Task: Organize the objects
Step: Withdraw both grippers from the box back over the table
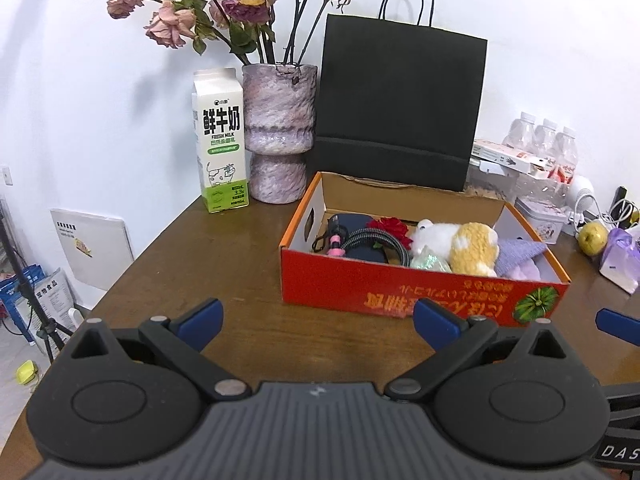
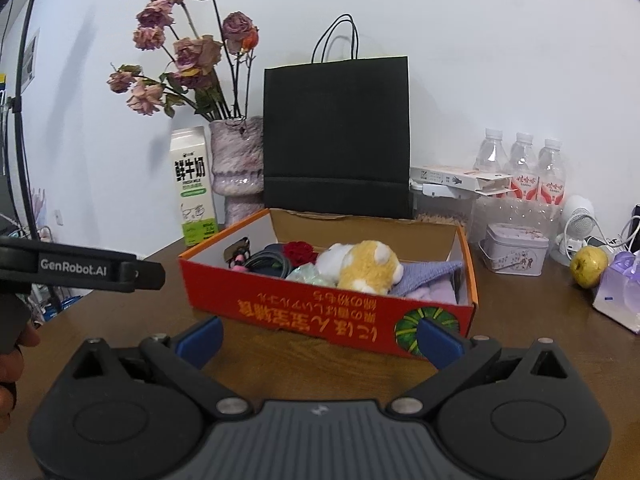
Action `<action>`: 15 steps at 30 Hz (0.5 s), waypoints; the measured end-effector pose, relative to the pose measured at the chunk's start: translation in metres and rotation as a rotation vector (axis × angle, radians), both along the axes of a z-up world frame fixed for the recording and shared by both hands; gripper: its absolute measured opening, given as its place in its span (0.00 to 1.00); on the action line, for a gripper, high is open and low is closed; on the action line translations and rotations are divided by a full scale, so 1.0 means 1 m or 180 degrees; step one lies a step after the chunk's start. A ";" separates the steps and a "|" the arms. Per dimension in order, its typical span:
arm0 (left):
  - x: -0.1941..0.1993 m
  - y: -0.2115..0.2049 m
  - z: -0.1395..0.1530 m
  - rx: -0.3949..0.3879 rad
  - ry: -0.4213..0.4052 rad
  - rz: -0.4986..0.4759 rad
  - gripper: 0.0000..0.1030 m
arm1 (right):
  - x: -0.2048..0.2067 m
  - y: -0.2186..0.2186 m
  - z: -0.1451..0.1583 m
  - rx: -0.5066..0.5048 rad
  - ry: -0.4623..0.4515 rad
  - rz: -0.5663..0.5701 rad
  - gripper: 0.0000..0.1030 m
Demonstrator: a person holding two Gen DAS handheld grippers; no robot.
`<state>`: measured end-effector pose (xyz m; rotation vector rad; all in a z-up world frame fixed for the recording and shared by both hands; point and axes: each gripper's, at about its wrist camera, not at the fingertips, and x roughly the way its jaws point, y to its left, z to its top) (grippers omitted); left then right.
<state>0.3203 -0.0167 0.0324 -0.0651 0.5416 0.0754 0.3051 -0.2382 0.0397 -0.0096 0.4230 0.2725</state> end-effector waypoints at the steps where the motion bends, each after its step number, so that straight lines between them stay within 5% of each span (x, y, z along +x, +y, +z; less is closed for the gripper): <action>1: -0.005 0.000 0.001 0.0006 0.0004 -0.0002 1.00 | -0.003 0.000 0.000 0.0000 0.0008 0.0008 1.00; 15: -0.059 0.000 -0.002 -0.0055 0.0082 -0.0064 1.00 | -0.055 0.000 -0.006 -0.0027 0.0132 0.0091 1.00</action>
